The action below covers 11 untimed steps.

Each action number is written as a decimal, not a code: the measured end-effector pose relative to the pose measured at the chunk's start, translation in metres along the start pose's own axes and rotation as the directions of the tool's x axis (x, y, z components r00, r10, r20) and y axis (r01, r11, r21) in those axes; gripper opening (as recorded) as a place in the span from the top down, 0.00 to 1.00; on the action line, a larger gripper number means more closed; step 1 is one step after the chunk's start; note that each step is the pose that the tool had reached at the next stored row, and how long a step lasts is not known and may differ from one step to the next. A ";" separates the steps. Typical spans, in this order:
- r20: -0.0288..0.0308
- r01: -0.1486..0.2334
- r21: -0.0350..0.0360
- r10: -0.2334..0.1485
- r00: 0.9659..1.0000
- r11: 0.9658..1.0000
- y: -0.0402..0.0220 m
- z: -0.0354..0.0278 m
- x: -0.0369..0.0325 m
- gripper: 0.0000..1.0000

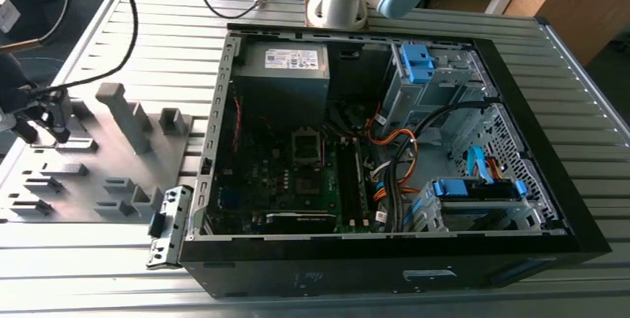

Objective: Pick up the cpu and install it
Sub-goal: 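Pick up the cpu and move it towards the insertion slot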

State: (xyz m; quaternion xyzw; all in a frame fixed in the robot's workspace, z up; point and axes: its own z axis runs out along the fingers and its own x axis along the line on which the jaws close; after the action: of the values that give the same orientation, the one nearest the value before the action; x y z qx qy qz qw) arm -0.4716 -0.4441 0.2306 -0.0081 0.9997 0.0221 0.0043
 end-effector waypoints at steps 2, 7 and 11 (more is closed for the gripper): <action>0.000 0.000 0.000 0.000 1.000 1.000 0.0003 -0.0057 0.0000 0.53; 0.000 0.000 0.000 0.000 1.000 1.000 0.0008 -0.0167 -0.0001 0.53; 0.000 0.000 -0.001 0.000 1.000 1.000 0.0011 -0.0258 -0.0002 0.53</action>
State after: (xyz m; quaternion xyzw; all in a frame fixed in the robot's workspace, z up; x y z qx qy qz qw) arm -0.4716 -0.4441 0.2564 -0.0081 0.9997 0.0225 0.0043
